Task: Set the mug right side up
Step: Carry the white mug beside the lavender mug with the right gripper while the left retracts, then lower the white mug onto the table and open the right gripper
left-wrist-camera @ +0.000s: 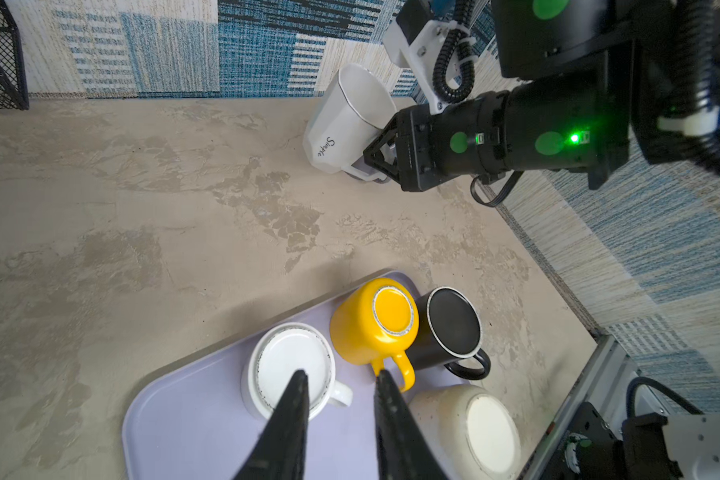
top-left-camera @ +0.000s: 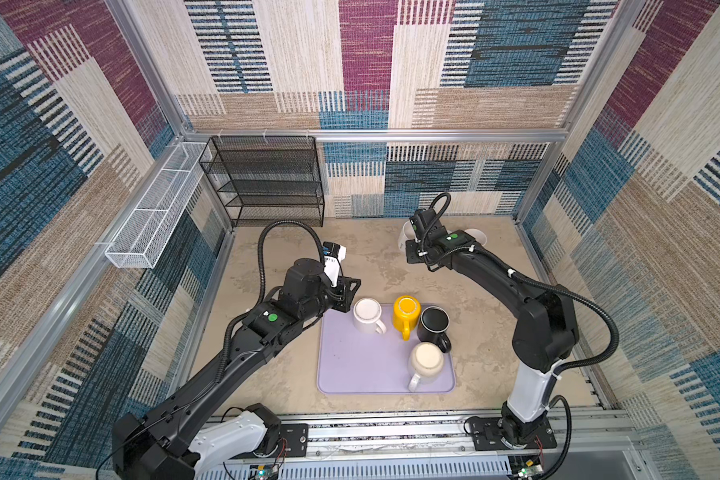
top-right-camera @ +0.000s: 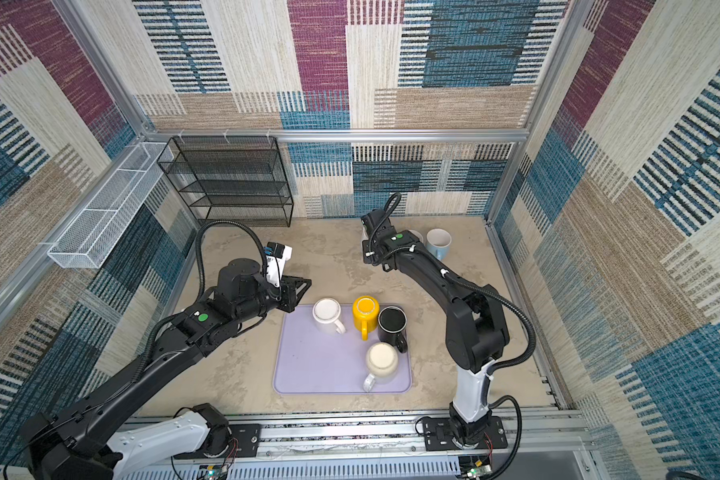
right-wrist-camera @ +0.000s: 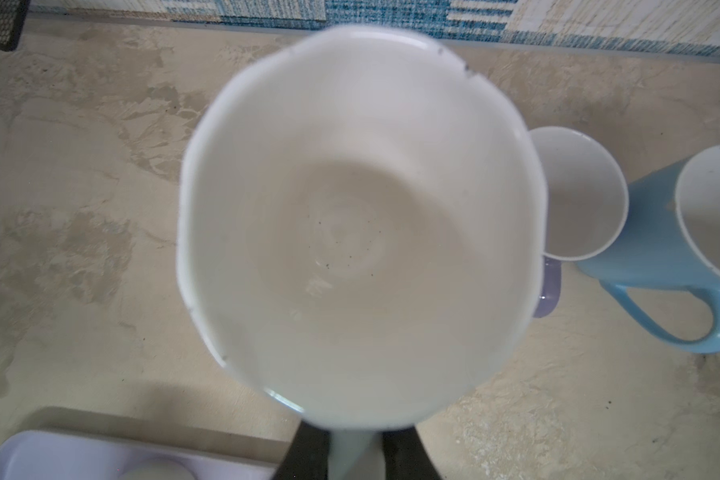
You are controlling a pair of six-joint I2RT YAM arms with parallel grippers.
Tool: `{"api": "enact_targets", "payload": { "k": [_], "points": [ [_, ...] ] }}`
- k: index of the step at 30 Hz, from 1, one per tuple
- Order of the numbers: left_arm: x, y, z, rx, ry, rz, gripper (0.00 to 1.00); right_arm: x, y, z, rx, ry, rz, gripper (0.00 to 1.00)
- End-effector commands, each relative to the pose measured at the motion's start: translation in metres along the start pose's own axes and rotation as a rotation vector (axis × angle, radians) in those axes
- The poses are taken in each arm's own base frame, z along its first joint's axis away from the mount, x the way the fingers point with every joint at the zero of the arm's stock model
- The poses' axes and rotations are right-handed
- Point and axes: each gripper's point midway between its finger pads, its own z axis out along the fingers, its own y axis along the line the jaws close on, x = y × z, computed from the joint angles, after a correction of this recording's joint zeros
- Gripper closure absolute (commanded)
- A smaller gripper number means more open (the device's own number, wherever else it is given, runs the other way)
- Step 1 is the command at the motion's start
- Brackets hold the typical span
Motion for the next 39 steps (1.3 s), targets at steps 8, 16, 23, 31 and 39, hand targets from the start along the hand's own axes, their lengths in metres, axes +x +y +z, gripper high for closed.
{"api": "enact_targets", "payload": {
  "k": [8, 16, 23, 31, 39],
  "points": [
    [0.005, -0.007, 0.002, -0.005, 0.027, 0.033, 0.71, -0.012, -0.017, 0.027, 0.153, 0.035, -0.030, 1.00],
    [0.014, -0.008, 0.008, -0.013, 0.045, 0.028, 0.72, -0.016, -0.027, 0.048, 0.184, 0.072, -0.045, 1.00],
    [0.013, -0.012, 0.008, -0.005, 0.047, 0.043, 0.72, -0.020, -0.032, 0.064, 0.176, 0.090, -0.032, 1.00],
    [0.016, -0.011, 0.009, -0.017, 0.058, 0.049, 0.72, -0.021, -0.033, 0.075, 0.166, 0.101, -0.036, 1.00],
    [0.014, -0.012, 0.009, -0.016, 0.058, 0.057, 0.72, -0.016, -0.029, 0.082, 0.142, 0.115, -0.040, 1.00]
  ]
}}
